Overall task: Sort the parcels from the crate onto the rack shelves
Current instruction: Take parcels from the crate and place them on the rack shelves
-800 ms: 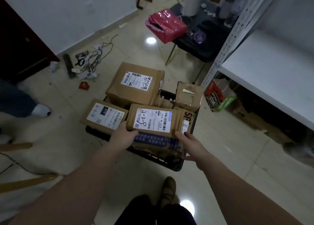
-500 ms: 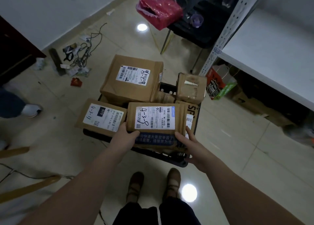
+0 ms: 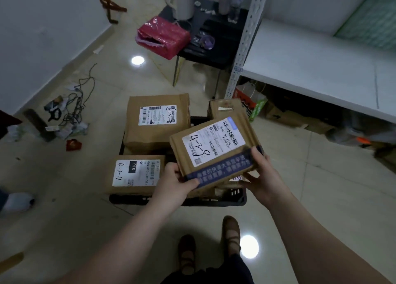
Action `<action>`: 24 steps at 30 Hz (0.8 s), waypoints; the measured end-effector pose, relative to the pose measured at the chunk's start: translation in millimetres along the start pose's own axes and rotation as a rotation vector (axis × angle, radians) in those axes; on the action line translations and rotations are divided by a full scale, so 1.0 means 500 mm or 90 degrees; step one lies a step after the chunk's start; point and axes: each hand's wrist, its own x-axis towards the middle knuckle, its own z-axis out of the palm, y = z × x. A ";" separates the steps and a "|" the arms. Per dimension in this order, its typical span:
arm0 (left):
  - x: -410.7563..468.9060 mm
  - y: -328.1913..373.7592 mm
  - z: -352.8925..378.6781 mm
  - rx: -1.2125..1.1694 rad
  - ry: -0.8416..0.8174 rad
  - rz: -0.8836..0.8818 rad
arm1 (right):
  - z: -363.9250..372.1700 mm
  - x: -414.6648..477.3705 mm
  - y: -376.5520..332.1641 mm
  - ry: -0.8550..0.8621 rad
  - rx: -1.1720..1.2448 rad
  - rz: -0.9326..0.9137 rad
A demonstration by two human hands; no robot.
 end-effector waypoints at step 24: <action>-0.050 0.161 -0.053 -0.213 -0.235 0.123 | -0.018 -0.141 -0.171 -0.033 0.167 -0.270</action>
